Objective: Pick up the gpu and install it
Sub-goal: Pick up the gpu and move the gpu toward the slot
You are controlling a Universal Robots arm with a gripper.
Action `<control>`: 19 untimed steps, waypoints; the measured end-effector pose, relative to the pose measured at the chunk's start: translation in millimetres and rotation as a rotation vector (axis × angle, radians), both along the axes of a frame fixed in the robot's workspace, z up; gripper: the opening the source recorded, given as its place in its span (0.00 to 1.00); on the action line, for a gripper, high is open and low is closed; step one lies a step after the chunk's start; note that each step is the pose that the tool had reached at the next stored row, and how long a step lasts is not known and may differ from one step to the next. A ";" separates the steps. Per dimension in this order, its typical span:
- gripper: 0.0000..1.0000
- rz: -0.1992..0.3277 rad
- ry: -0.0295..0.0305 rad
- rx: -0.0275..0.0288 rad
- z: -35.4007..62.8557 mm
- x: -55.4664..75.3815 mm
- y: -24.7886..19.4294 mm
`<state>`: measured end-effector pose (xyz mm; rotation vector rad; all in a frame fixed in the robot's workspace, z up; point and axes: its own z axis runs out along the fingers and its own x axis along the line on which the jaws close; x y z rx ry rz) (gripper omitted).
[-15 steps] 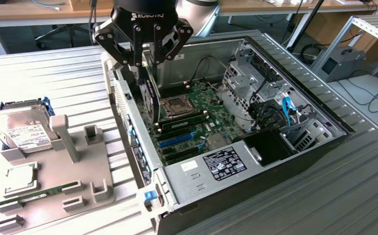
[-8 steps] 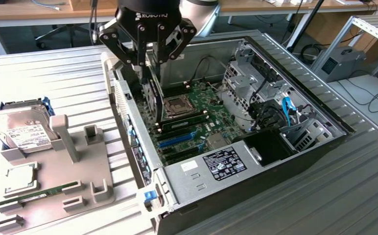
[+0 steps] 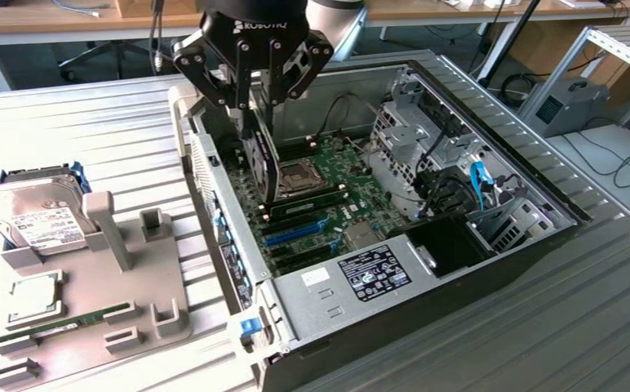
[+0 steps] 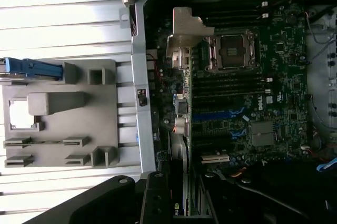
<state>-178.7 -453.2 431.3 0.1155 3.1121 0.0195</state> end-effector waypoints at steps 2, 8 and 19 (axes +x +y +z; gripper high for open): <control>0.26 0.000 0.0000 0.0000 0.0 1.4 0.0; 0.26 0.000 0.0000 0.0000 -0.1 6.8 0.0; 0.26 0.000 0.0000 -0.0003 -0.2 15.4 0.0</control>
